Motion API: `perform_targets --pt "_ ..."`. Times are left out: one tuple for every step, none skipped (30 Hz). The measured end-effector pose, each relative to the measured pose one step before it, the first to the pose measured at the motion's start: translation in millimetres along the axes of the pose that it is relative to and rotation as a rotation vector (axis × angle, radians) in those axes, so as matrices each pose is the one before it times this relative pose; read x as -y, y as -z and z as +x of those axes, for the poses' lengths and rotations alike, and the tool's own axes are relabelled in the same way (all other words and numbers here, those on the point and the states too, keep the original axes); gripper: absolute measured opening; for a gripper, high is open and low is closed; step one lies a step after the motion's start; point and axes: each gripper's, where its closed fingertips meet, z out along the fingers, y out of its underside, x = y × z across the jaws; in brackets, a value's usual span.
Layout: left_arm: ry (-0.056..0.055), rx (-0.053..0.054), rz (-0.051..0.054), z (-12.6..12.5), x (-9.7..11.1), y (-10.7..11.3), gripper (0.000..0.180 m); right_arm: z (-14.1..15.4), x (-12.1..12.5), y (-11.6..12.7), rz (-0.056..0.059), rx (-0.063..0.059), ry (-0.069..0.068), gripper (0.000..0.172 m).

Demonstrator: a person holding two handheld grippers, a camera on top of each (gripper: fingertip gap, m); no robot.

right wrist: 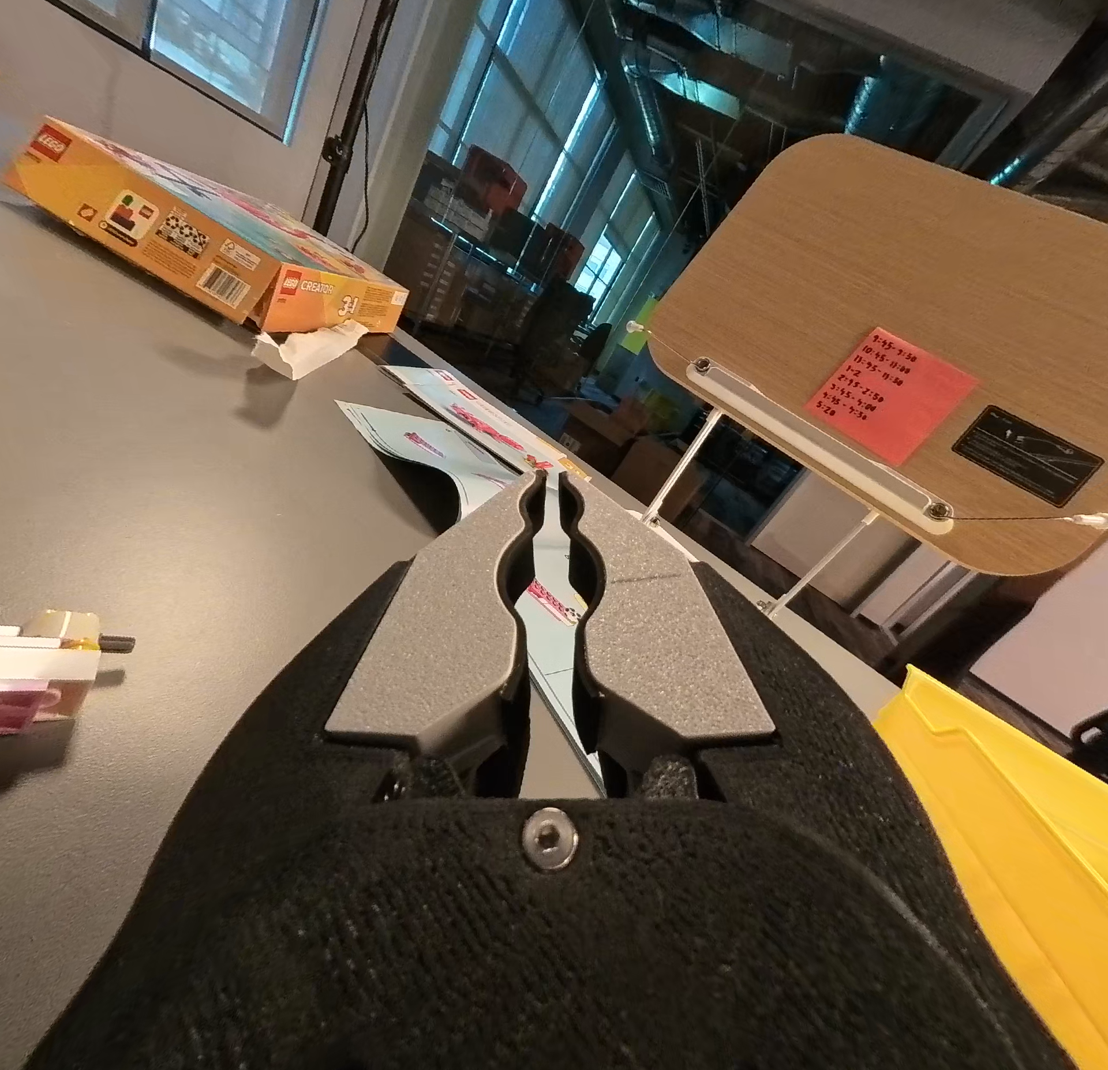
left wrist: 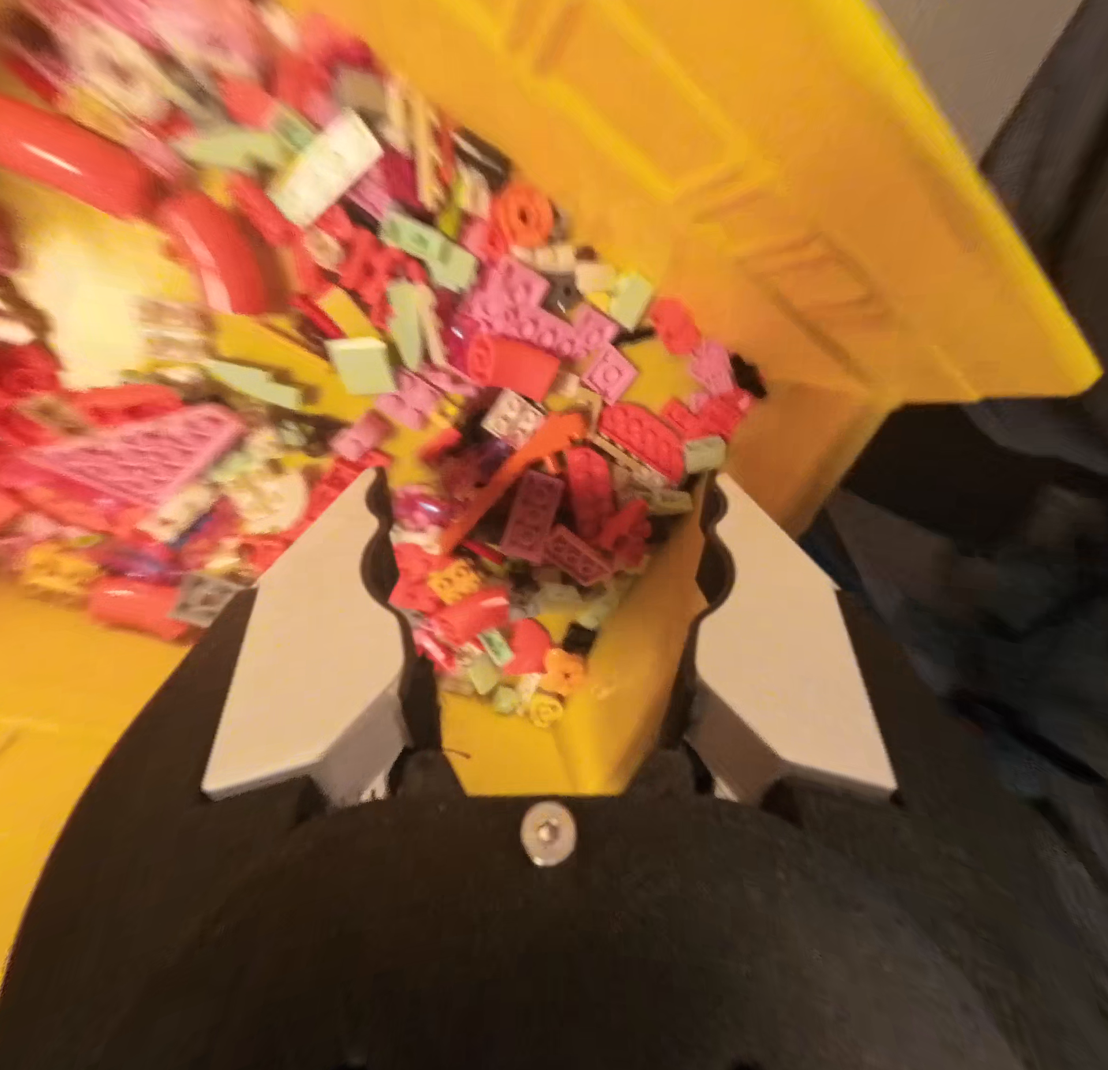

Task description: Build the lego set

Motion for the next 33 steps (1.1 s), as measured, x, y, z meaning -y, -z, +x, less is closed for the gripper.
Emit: perform_targets --pt "-0.0184 0.0529 0.0787 -8.13 11.14 6.61 0.099 0.15 -0.05 0.02 -0.0003 -0.0007 0.0007 0.002" --pt "-0.0217 0.0430 0.0723 -6.79 10.77 5.26 0.093 -0.05 -0.11 0.02 -0.0005 -0.0004 0.0005 0.002" --pt "-0.0218 0.0313 0.0596 -4.97 9.64 3.14 0.088 0.08 -0.12 -0.04 -0.0007 -0.0003 0.0002 0.002" --pt "-0.0249 0.0292 0.0487 -4.16 8.91 0.83 0.085 -0.08 -0.09 -0.07 -0.0008 0.0001 0.0000 0.002" --pt "-0.0315 0.0199 0.0343 -1.97 7.10 -1.49 0.077 0.03 -0.17 -0.02 -0.0010 -0.0001 -0.0001 0.002" --pt "-0.0395 0.0271 0.0287 -2.15 6.38 -3.06 0.061 0.18 0.02 -0.09 -0.0003 -0.0007 0.0002 0.002" --pt "-0.0351 0.0448 0.0232 -3.67 5.33 -4.37 0.047 0.12 -0.03 0.02 0.0001 -0.0005 -0.0004 0.002" --pt "-0.0186 0.0205 -0.0010 0.05 1.45 -5.49 0.042 0.06 -0.13 -0.03 -0.0004 0.0000 -0.0007 0.002" --pt "-0.0013 0.0035 -0.0129 1.88 -0.55 -6.05 0.042 0.09 -0.11 -0.01 -0.0009 -0.0001 -0.0011 0.002" --pt "0.0065 -0.0090 -0.0046 3.20 0.21 -6.07 0.042 0.13 -0.15 -0.02 -0.0003 0.0000 -0.0010 0.002" --pt "0.0098 -0.0171 0.0082 3.44 1.60 -5.87 0.042 -0.01 0.00 0.00 0.0000 0.0000 -0.0002 0.002" --pt "0.0113 -0.0157 0.0095 2.35 1.47 -5.63 0.042 -0.07 -0.14 -0.14 -0.0006 0.0008 0.0000 0.002" --pt "0.0121 -0.0072 0.0045 0.22 0.81 -5.15 0.042 -0.18 -0.28 -0.11 -0.0013 0.0008 0.0003 0.002" --pt "0.0120 -0.0035 -0.0029 -0.93 -0.07 -4.61 0.043 -0.14 -0.09 -0.19 -0.0009 0.0004 0.0007 0.002" --pt "0.0101 0.0050 -0.0075 -2.24 -0.44 -4.07 0.044 -0.12 -0.17 -0.06 -0.0007 0.0004 0.0008 0.002" --pt "0.0099 0.0118 -0.0101 -3.45 -0.71 -3.33 0.044 -0.07 -0.25 -0.02 -0.0013 0.0000 0.0006 0.002" --pt "0.0145 0.0100 -0.0001 -3.50 1.26 -1.48 0.043 0.02 -0.12 -0.05 -0.0010 -0.0004 0.0004 0.002" --pt "0.0152 0.0199 -0.0207 -5.22 -2.01 -1.05 0.040 0.14 -0.12 -0.05 -0.0007 -0.0006 0.0004 0.002" --pt "0.0107 0.0319 -0.0356 -7.07 -4.73 -0.90 0.035 -0.02 -0.18 -0.06 -0.0011 -0.0008 0.0009 0.002" --pt "0.0079 0.0476 -0.0386 -9.31 -5.59 -0.48 0.029 0.07 -0.35 -0.08 -0.0019 -0.0005 0.0013 0.002" --pt "0.0101 0.0649 -0.0420 -12.14 -6.30 0.29 0.020 -0.22 -0.28 -0.12 -0.0020 0.0003 0.0012 0.002" --pt "0.0094 0.0546 -0.0493 -10.70 -7.63 0.48 0.016 -0.09 -0.34 -0.20 -0.0019 0.0002 0.0013 0.002" --pt "0.0156 0.0415 -0.0344 -8.74 -5.61 0.74 0.014 -0.01 -0.31 -0.21 -0.0017 -0.0003 0.0015 0.002" --pt "0.0179 0.0289 -0.0260 -6.87 -4.80 0.55 0.014 0.11 -0.16 -0.03 -0.0013 -0.0007 0.0010 0.002" --pt "0.0150 0.0163 -0.0067 -4.86 -2.19 0.46 0.014 -0.04 -0.22 -0.14 -0.0010 -0.0001 0.0005 0.002" --pt "0.0112 -0.0055 0.0222 -1.11 1.90 1.28 0.015 0.04 -0.21 -0.04 -0.0010 -0.0007 0.0008 0.002" --pt "0.0104 -0.0461 0.0449 5.26 5.34 2.33 0.019 0.11 -0.10 -0.07 -0.0008 -0.0009 0.0008 0.002" --pt "0.0168 -0.0678 0.0578 8.83 7.68 3.05 0.026 0.13 -0.14 -0.04 -0.0008 -0.0006 0.0005 0.002" --pt "0.0149 -0.0693 0.0559 9.61 7.93 2.74 0.032 -0.08 -0.21 -0.15 -0.0012 -0.0003 0.0009 0.002" --pt "0.0027 -0.0607 0.0436 9.27 6.32 1.59 0.033 -0.06 -0.28 -0.12 -0.0017 -0.0002 0.0013 0.002" --pt "-0.0060 -0.0367 0.0299 6.64 4.62 -0.32 0.037 -0.04 -0.31 -0.21 -0.0018 0.0000 0.0016 0.002" --pt "-0.0099 -0.0159 0.0153 4.26 2.72 -2.41 0.039 -0.19 -0.23 -0.15 -0.0017 0.0003 0.0015 0.002" --pt "-0.0121 -0.0075 -0.0015 3.56 0.35 -4.17 0.041 -0.13 -0.33 -0.13 -0.0014 0.0001 0.0016 0.002"
